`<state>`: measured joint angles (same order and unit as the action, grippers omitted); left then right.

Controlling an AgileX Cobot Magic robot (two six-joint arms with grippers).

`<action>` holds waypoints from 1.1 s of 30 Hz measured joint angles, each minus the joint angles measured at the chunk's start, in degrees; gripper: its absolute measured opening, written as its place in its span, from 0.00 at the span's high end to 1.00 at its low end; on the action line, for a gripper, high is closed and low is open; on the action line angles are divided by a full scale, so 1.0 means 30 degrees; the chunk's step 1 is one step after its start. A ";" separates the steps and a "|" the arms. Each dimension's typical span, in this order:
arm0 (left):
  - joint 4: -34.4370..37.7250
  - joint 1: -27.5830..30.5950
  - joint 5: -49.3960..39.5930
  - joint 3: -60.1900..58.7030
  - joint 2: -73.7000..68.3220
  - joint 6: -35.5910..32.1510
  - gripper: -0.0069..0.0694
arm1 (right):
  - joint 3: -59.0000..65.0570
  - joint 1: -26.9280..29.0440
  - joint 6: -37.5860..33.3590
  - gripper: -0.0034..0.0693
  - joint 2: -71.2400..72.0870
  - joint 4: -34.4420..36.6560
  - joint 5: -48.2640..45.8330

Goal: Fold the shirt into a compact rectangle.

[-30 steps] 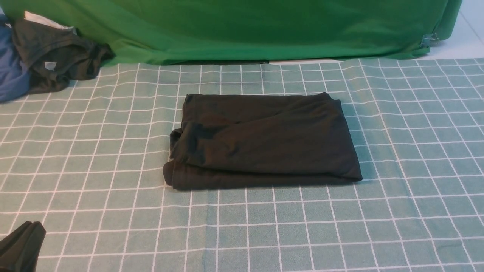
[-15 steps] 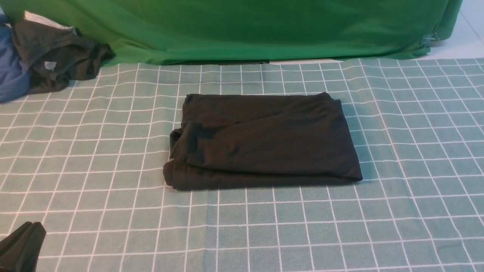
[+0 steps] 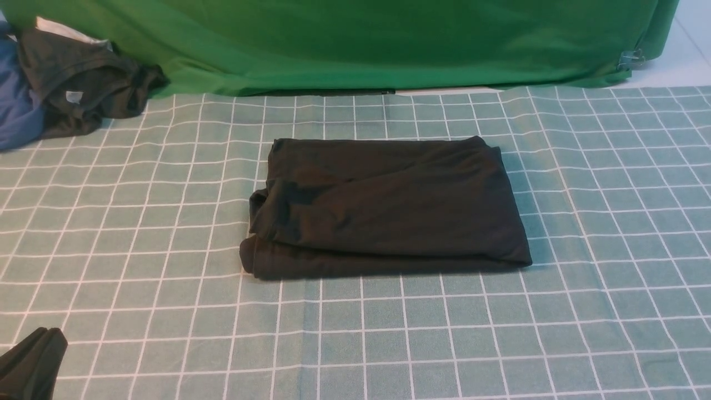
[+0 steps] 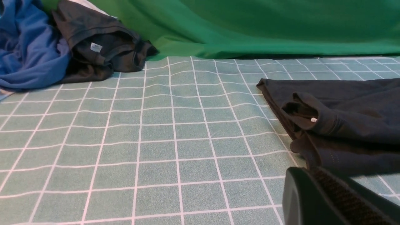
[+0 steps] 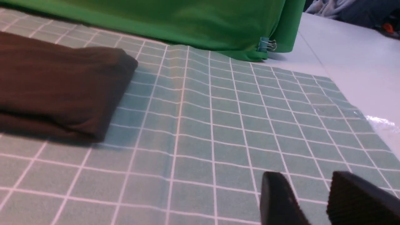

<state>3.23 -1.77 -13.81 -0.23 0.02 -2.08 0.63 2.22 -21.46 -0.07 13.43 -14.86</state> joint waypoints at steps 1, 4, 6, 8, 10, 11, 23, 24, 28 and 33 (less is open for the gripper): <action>0.0000 0.0000 0.0000 0.0000 0.0000 0.0000 0.89 | 0.0000 0.0000 0.0022 0.63 0.0000 0.0000 0.0000; 0.0000 0.0000 0.0000 0.0000 0.0000 0.0000 0.89 | 0.0000 0.0000 0.0228 0.63 0.0000 0.0000 0.0016; 0.0000 0.0000 0.0000 0.0000 0.0000 0.0000 0.89 | 0.0000 0.0000 0.0410 0.63 0.0000 0.0000 0.0016; 0.0000 0.0000 0.0000 0.0000 0.0000 0.0000 0.89 | 0.0000 0.0000 0.1030 0.63 0.0000 -0.0090 0.0092; 0.0000 0.0000 0.0000 0.0000 0.0000 0.0000 0.89 | 0.0000 -0.0016 0.1838 0.63 0.0000 -0.0761 0.0154; 0.0000 0.0000 0.0000 0.0000 0.0000 0.0000 0.89 | 0.0000 -0.0023 0.2806 0.63 0.0000 -0.1634 0.0172; 0.0000 0.0000 0.0000 0.0000 0.0000 0.0000 0.89 | 0.0000 -0.0647 0.6158 0.63 0.0000 -0.4671 0.0296; -0.0005 0.0000 0.0000 0.0000 0.0000 0.0000 0.89 | 0.0000 -0.0749 0.6158 0.63 0.0000 -0.4670 0.0296; -0.0005 0.0000 0.0000 0.0000 0.0018 0.0000 0.89 | 0.0000 -0.0814 0.6244 0.63 0.0000 -0.4690 0.0296; -0.0005 0.0000 0.0000 0.0000 0.0018 0.0000 0.89 | 0.0000 -0.0829 0.6675 0.63 0.0000 -0.4705 0.0363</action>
<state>3.22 -1.77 -13.81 -0.23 0.07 -2.08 0.63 -0.26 -1.44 -0.07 -0.68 -13.77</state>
